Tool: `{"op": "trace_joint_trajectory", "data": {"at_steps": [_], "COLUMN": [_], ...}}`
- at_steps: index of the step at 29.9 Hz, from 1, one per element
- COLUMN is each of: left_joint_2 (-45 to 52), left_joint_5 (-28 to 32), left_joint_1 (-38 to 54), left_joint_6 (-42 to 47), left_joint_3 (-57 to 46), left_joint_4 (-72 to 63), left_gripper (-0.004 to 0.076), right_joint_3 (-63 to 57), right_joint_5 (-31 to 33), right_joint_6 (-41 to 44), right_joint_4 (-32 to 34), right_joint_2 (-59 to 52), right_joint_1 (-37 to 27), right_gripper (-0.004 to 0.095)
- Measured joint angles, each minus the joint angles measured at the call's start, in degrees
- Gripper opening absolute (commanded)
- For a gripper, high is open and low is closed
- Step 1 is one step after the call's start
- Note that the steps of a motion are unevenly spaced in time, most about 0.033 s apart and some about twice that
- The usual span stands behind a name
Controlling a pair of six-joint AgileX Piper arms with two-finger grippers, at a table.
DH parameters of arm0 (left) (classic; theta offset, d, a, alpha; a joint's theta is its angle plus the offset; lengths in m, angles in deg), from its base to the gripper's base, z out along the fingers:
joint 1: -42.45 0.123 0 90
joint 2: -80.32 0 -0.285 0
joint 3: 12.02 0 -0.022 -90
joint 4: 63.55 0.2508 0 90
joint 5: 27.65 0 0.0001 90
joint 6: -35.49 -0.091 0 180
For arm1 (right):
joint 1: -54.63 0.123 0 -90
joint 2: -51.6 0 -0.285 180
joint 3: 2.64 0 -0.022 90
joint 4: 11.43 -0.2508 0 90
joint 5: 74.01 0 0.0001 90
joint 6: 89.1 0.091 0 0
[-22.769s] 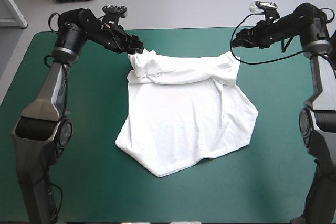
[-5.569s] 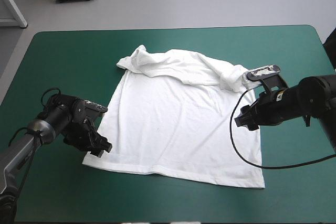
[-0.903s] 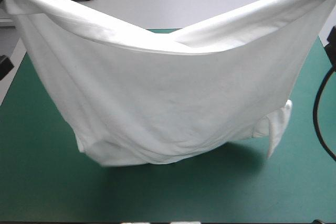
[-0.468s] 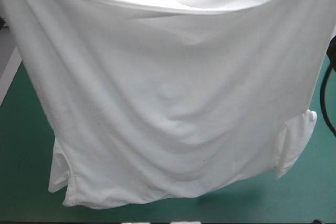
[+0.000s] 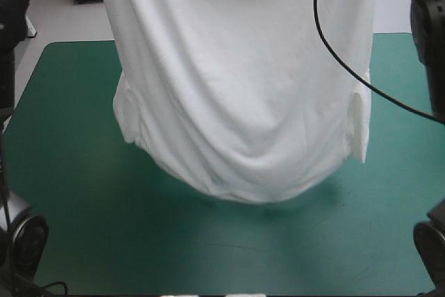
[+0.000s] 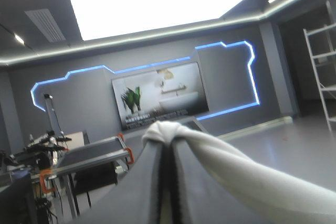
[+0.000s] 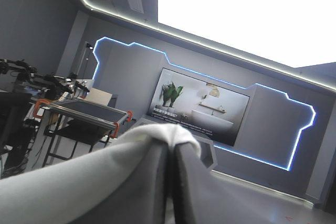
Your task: Fold the cloth
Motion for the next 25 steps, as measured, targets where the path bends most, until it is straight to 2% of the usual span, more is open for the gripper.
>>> {"op": "trace_joint_trajectory", "data": {"at_steps": [6, 9, 12, 15, 18, 25], "left_joint_2": [-8.19, -12.82, -17.25, -20.58, -23.57, -26.81], "left_joint_5": [12.45, 15.63, 15.56, 12.79, 7.71, -13.75], "left_joint_1": [0.00, 0.06, 0.97, 2.99, 4.88, 6.75], "left_joint_6": [-4.30, -5.39, -5.63, -5.63, -5.63, -4.29], "left_joint_3": [6.22, 13.76, 19.55, 21.54, 21.62, 21.51], "left_joint_4": [-0.05, -0.13, -1.46, -4.24, -7.31, -7.75], "left_gripper": [-0.0022, -0.0022, -0.0022, -0.0022, -0.0022, -0.0022], "right_joint_3": [9.17, 13.26, 14.92, 15.16, 15.21, 15.03], "right_joint_5": [-7.81, -11.55, -13.28, -12.28, -7.55, 13.94], "right_joint_6": [7.10, 8.01, 8.28, 8.31, 6.72, -7.56], "right_joint_4": [-0.93, -3.61, -6.37, -9.40, -13.00, -27.27], "right_joint_2": [11.06, 14.44, 16.27, 17.79, 19.86, 23.78], "right_joint_1": [-9.49, -13.38, -15.56, -16.07, -16.07, -16.07], "right_gripper": [-0.0015, -0.0016, -0.0017, -0.0017, -0.0017, -0.0017]}}
